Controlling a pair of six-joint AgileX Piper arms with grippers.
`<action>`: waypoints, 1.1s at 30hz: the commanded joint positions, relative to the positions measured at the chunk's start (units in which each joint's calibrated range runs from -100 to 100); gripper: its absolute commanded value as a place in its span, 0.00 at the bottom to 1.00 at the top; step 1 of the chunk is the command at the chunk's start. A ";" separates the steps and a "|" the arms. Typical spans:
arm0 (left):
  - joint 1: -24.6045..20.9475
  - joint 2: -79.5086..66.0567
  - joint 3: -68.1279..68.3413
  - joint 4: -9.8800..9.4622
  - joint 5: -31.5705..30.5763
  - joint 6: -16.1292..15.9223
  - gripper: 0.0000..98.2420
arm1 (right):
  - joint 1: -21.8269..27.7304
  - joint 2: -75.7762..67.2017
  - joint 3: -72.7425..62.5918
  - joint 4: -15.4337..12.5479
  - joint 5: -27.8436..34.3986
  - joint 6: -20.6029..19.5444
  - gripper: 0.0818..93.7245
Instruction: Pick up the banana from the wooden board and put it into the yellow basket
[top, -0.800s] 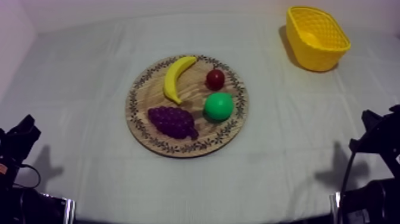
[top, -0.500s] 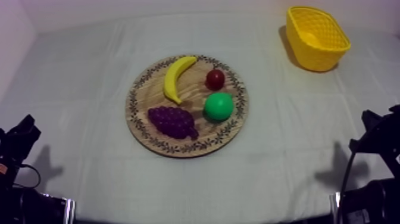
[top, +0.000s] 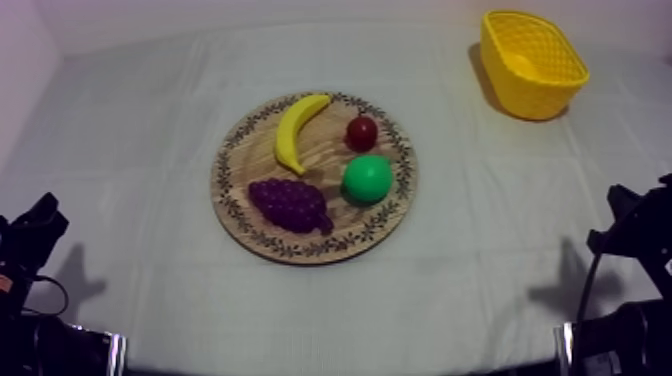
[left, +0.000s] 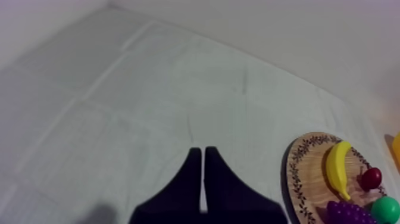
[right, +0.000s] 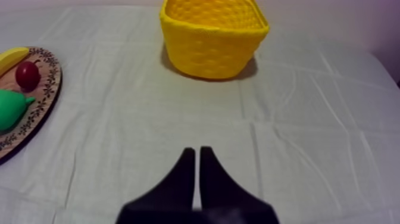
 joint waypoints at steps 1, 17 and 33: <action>-0.02 -0.05 -0.01 -0.03 0.00 -0.01 0.00 | 0.02 -0.04 0.04 -0.04 0.05 0.82 0.01; -0.02 -0.05 -0.01 -0.03 0.00 -0.03 0.00 | 2.25 -0.04 0.04 0.16 0.86 5.43 0.01; -0.02 -0.05 -0.01 -0.03 0.00 0.00 0.00 | -4.64 7.79 -11.84 4.81 7.22 2.95 0.04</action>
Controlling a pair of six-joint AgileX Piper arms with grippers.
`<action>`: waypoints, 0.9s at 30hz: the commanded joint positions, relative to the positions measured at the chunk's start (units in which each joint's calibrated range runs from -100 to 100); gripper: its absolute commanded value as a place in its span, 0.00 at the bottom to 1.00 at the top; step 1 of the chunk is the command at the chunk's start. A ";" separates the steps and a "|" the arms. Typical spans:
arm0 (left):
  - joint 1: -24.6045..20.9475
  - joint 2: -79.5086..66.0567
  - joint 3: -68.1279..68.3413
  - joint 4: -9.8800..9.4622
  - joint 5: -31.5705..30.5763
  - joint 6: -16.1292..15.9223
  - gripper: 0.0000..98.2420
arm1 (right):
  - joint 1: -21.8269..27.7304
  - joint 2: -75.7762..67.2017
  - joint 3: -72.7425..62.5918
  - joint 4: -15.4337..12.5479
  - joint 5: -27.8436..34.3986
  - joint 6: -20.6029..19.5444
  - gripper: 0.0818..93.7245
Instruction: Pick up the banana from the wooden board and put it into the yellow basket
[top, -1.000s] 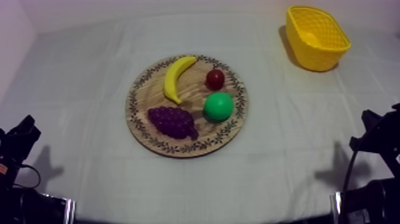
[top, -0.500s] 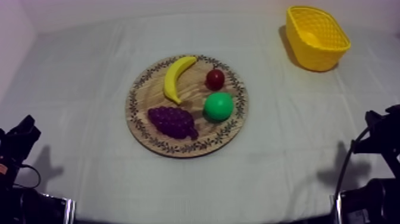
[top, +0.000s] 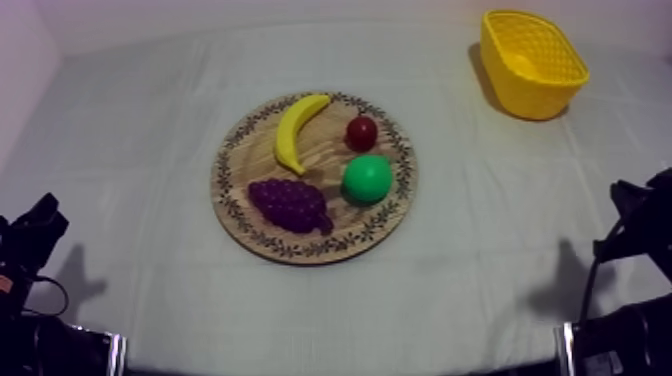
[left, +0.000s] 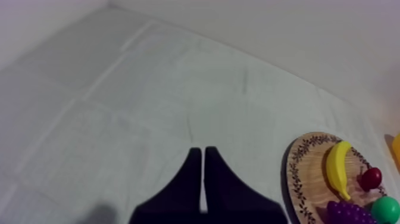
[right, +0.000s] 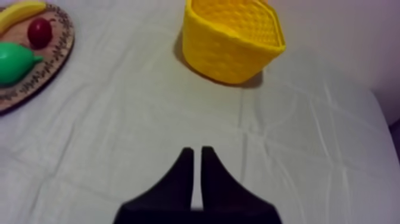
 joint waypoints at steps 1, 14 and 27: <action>-0.02 -0.05 -0.01 -0.03 0.00 -0.01 0.00 | -1.14 3.11 -6.03 0.25 0.70 -1.36 0.04; -0.02 -0.05 -0.01 -0.03 0.00 0.01 0.00 | -9.46 26.35 -38.58 -2.67 5.79 -4.43 0.04; -0.02 -0.05 -0.01 -0.03 0.00 0.01 0.00 | -16.18 49.67 -52.83 -5.18 -0.48 -10.76 0.06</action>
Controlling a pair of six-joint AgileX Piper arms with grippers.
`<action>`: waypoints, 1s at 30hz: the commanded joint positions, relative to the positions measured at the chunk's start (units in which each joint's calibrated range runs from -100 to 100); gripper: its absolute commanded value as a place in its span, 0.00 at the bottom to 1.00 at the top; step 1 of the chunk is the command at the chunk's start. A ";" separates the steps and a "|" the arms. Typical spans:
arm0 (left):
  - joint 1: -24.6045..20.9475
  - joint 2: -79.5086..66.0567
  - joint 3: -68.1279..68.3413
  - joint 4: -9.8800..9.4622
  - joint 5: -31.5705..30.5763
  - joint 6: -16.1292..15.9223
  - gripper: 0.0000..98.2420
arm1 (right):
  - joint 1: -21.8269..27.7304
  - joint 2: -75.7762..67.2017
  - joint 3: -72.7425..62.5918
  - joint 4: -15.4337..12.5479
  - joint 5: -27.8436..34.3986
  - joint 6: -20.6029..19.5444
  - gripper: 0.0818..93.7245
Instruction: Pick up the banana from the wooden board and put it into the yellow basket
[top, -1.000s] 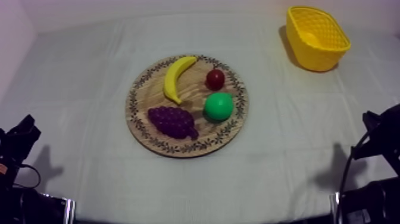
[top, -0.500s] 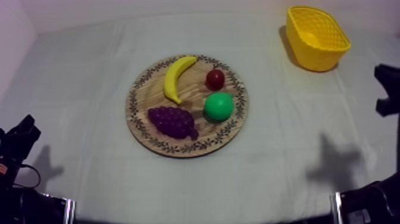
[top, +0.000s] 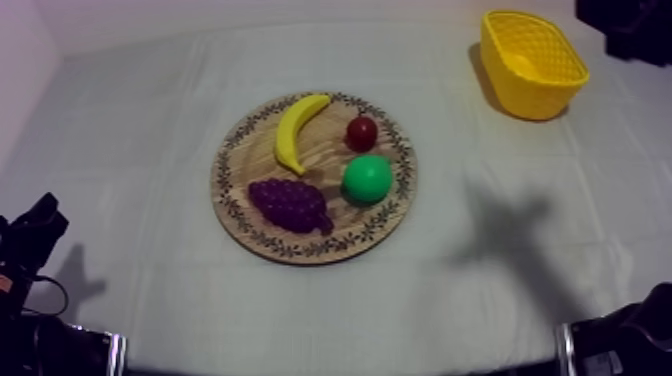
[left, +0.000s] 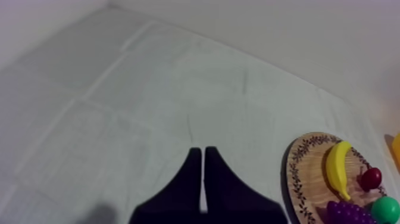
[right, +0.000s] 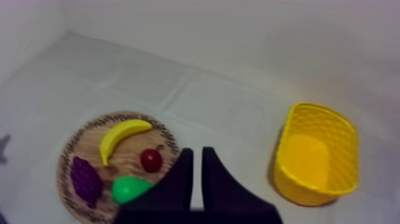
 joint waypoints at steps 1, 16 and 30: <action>-0.02 -0.05 -0.01 -0.03 0.00 0.01 0.00 | -0.12 6.91 -2.62 -1.57 -1.47 -1.66 0.06; -0.02 -0.05 -0.01 -0.03 0.00 -0.01 0.00 | -3.91 33.43 -24.35 -5.62 -1.34 -5.07 0.08; -0.02 -0.05 -0.01 -0.03 0.00 -0.01 0.00 | -13.34 48.91 -30.31 0.33 -1.65 -15.80 0.09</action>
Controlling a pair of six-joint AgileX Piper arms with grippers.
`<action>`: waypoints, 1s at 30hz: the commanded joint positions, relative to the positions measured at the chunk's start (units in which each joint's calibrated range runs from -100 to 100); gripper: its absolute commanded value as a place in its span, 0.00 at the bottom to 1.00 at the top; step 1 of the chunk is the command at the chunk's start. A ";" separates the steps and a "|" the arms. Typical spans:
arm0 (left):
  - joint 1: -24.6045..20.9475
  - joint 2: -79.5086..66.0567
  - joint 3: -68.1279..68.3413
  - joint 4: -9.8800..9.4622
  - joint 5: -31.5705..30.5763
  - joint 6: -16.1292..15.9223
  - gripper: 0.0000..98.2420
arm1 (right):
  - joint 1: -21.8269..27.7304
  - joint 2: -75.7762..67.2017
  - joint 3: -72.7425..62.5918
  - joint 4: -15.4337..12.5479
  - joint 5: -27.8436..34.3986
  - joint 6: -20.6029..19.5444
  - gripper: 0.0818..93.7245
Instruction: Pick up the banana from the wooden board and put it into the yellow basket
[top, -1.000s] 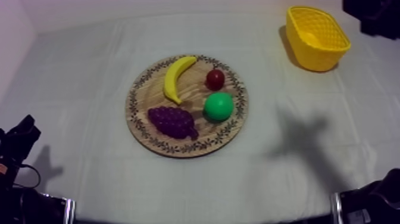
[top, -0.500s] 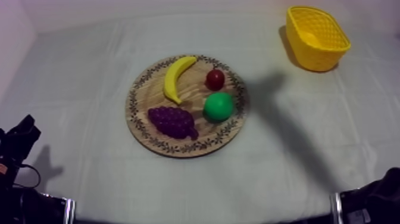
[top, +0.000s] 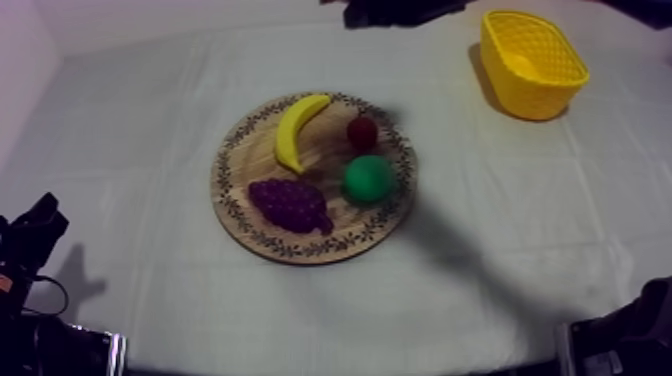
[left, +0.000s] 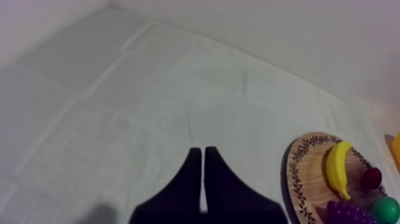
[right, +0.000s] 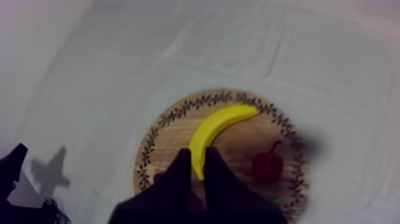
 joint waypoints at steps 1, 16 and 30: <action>-0.02 -0.05 -0.01 -0.03 0.00 0.00 0.00 | -1.83 2.18 -0.15 1.27 -0.63 -2.93 0.09; -0.02 -0.05 -0.01 -0.03 0.00 -0.02 0.00 | -3.74 8.93 -2.36 -0.49 -2.47 -3.52 0.36; -0.02 -0.05 -0.01 -0.03 0.00 -0.03 0.00 | -5.62 11.91 -3.34 7.53 -0.97 -9.99 0.45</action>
